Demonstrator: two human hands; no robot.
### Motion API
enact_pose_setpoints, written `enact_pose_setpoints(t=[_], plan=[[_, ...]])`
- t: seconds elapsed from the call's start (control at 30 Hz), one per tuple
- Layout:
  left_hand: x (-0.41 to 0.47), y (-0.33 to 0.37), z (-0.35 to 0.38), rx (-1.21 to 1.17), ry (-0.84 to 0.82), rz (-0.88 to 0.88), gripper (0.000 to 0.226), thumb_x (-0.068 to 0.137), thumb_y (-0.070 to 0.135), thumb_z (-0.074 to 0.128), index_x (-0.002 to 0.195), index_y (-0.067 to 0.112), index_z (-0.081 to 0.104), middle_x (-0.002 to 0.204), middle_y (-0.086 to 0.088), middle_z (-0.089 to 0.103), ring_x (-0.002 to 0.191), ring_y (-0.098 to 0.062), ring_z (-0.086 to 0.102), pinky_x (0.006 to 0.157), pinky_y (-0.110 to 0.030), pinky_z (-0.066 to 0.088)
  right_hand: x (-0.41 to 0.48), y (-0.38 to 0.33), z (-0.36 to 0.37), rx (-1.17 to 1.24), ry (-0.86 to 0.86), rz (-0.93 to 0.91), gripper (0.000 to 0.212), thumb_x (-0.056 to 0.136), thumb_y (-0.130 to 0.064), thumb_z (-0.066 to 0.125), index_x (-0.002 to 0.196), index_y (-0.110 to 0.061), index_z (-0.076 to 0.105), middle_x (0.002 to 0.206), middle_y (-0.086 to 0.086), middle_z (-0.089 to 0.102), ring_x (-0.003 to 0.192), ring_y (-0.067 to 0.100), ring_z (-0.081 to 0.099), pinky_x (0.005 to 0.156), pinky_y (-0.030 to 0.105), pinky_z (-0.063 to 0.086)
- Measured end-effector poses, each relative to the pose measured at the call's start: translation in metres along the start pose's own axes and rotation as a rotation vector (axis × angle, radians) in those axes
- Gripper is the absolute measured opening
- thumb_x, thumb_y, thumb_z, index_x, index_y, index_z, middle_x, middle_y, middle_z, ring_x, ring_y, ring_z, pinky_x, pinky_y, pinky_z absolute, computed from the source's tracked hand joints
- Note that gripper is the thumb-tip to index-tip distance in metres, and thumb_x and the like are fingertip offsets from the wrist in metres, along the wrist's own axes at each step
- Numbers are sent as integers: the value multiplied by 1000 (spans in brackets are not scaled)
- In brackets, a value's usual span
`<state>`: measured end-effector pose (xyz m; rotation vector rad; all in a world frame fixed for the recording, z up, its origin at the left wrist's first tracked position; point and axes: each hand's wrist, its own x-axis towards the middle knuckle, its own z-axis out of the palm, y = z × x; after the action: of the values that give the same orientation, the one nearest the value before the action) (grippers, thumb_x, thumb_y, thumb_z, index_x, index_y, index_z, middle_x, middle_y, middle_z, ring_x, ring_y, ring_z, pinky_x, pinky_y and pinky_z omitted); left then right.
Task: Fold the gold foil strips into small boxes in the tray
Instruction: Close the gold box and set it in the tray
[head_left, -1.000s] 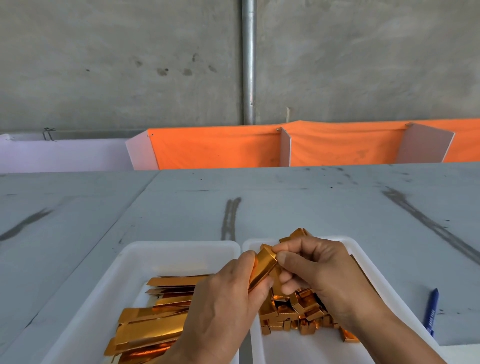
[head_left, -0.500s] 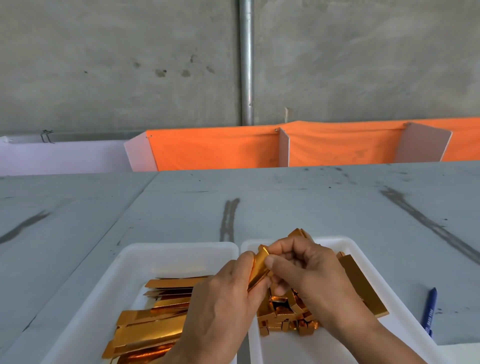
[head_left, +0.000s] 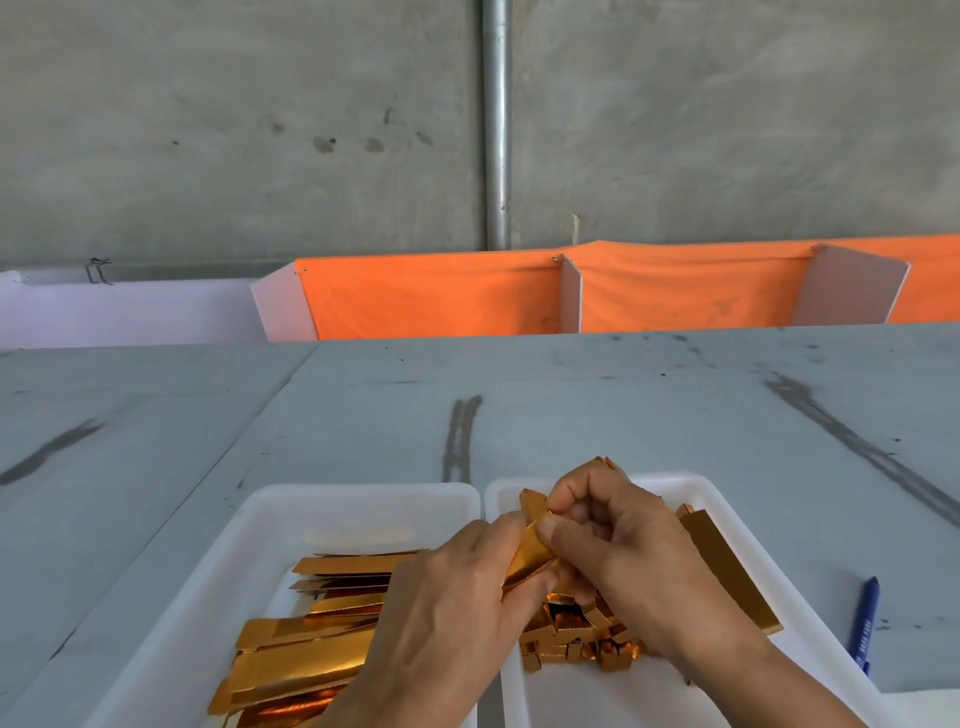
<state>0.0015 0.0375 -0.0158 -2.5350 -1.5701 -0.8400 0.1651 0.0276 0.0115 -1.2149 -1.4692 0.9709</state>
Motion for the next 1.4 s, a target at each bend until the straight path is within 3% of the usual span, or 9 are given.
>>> enact_pose_setpoints(t=[0.2, 0.27, 0.37, 0.53, 0.77, 0.93, 1.1, 1.2, 1.4], plan=[[7, -12, -27, -439, 120, -300, 95, 56, 69, 74, 132, 63, 17, 112, 34, 33, 102, 9, 45, 69, -7, 35, 4, -2, -16, 201, 166, 29, 20, 97, -15, 60, 90, -28, 73, 62, 6, 64, 50, 17, 59, 55, 21, 52], [8, -19, -31, -823, 74, -417, 91, 47, 61, 83, 124, 66, 35, 113, 36, 47, 98, 5, 58, 65, -12, 45, 6, -2, -17, 316, 155, 78, 20, 97, -15, 58, 88, -23, 74, 64, 10, 65, 51, 19, 59, 55, 21, 52], [9, -20, -34, -1287, -81, -369, 69, 48, 48, 87, 113, 46, 64, 106, 7, 67, 90, -14, 68, 69, -24, 53, 6, -2, -12, 361, 70, 142, 22, 97, -17, 57, 86, -24, 75, 66, 13, 66, 50, 18, 59, 54, 21, 51], [10, -18, -30, -1504, -75, -357, 73, 43, 48, 93, 110, 28, 72, 93, -8, 69, 82, -21, 67, 72, -26, 53, 4, -1, -3, 319, -33, 215, 16, 97, -20, 60, 90, -16, 73, 66, 17, 67, 48, 21, 61, 51, 22, 51], [8, -18, -24, -1336, 0, -307, 57, 45, 54, 88, 92, 25, 75, 86, -2, 72, 84, -15, 68, 71, -20, 52, -1, -5, 5, 143, -213, 270, 20, 100, -27, 57, 86, -21, 70, 64, 11, 67, 49, 19, 63, 51, 25, 53], [6, -14, -22, -921, 40, -264, 41, 63, 70, 67, 85, 36, 60, 80, 4, 68, 74, -12, 65, 60, -17, 51, -5, 1, 7, -329, -73, -65, 17, 99, -35, 54, 87, -34, 65, 71, 1, 65, 59, 16, 64, 56, 37, 56], [2, -10, -17, -629, 13, -169, 40, 76, 78, 45, 85, 39, 45, 60, 13, 49, 53, -4, 51, 48, -14, 38, -5, 1, 6, -207, 40, -193, 12, 93, -45, 54, 95, -42, 65, 72, 5, 65, 60, 22, 61, 54, 38, 54], [2, -11, -14, -527, -27, -137, 47, 75, 80, 37, 88, 35, 45, 63, 23, 52, 56, 1, 52, 50, -13, 38, -5, 1, 5, -99, 31, -175, 19, 88, -54, 49, 93, -43, 64, 64, -3, 64, 54, 7, 60, 52, 20, 49], [2, -11, -7, -432, -66, -88, 52, 75, 84, 26, 89, 37, 44, 72, 28, 53, 67, 3, 56, 54, -12, 40, -3, 2, 6, -16, 13, -121, 22, 90, -49, 49, 87, -39, 67, 62, -2, 66, 52, 6, 60, 51, 20, 50]])
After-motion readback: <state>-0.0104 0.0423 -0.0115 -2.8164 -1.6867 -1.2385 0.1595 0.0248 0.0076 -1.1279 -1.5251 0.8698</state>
